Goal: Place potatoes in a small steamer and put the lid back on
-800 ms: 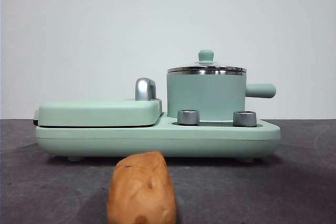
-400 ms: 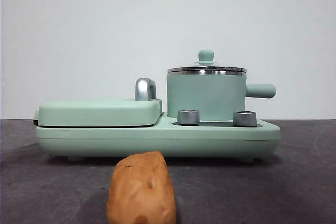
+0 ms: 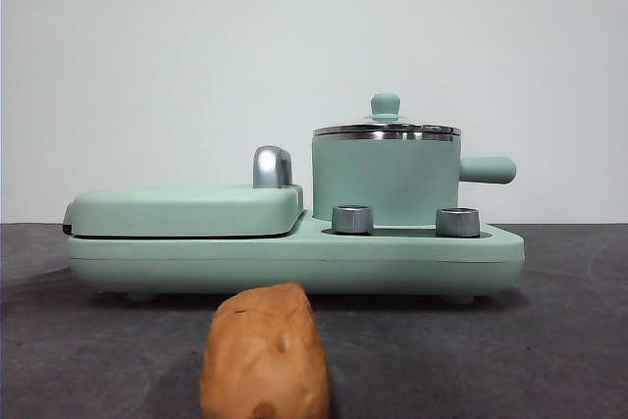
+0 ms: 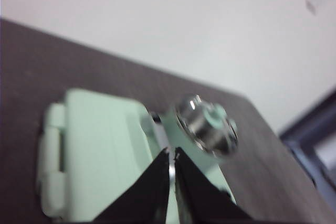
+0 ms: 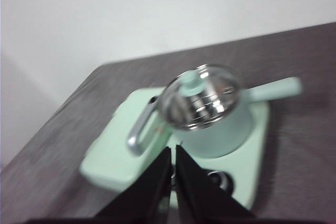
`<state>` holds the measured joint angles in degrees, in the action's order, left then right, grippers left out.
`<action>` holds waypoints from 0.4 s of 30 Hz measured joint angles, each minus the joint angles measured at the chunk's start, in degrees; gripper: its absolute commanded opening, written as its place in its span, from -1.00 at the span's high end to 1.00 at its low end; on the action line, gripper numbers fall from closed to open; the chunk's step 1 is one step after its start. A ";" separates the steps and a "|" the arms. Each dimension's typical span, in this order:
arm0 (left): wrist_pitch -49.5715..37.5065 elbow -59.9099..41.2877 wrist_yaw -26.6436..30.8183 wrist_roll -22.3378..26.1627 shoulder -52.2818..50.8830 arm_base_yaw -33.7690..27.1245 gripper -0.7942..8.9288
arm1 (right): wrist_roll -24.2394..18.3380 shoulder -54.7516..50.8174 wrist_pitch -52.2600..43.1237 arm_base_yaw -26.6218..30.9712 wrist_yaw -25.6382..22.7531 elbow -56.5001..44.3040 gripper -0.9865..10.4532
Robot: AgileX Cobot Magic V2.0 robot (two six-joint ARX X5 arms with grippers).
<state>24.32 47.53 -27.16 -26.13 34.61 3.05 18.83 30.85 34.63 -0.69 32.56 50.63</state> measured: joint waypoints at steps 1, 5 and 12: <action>2.05 2.12 -1.84 1.55 2.12 0.09 0.81 | -1.07 1.57 1.14 0.00 1.68 1.55 0.81; 9.55 9.18 -7.91 7.61 9.42 1.22 0.81 | -4.83 6.14 4.59 0.00 7.41 5.55 0.81; 17.35 17.35 -11.82 14.69 16.41 4.76 0.79 | -6.97 7.91 5.20 0.00 12.28 6.73 0.81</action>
<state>41.67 64.88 -38.98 -11.44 51.03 7.81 11.86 38.76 39.83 -0.69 44.84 57.36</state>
